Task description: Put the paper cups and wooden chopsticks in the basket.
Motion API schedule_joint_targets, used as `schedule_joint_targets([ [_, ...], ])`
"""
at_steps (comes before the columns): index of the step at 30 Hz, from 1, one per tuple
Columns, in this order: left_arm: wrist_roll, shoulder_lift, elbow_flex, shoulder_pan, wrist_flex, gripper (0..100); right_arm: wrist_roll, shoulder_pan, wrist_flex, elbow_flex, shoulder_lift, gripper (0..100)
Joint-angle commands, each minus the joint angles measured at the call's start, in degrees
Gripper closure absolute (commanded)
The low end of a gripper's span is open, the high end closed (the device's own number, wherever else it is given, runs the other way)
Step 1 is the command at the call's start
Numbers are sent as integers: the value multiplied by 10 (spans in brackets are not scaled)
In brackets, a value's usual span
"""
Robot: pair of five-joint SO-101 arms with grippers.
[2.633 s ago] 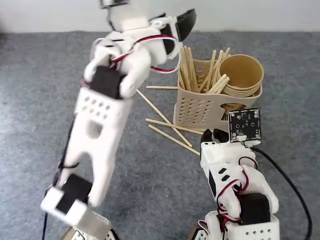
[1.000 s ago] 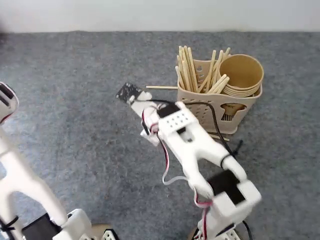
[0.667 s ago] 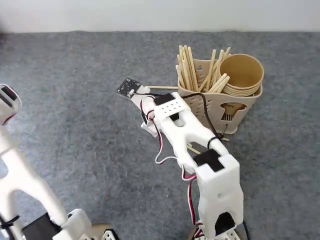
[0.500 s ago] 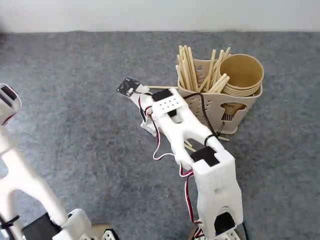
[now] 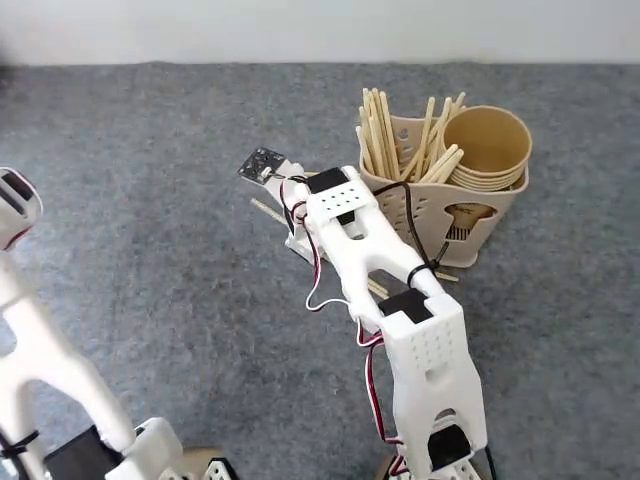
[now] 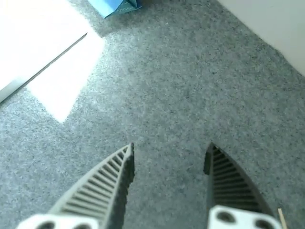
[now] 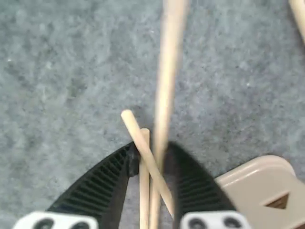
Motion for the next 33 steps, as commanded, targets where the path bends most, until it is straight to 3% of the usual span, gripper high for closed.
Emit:
schedule_joint_targets([
  [1, -8, -18, -4, -4, -5, 772, -26, -21, 22, 3, -3, 991],
  [17, -8, -18, -1, -4, -5, 772, -72, -67, 172, 4, -233, 991],
  [22, -8, -18, -1, -4, -5, 772, -80, -67, 174, 4, -329, 991],
  [33, -7, -18, -1, -4, -5, 772, -187, -68, 89, 3, -466, 991],
])
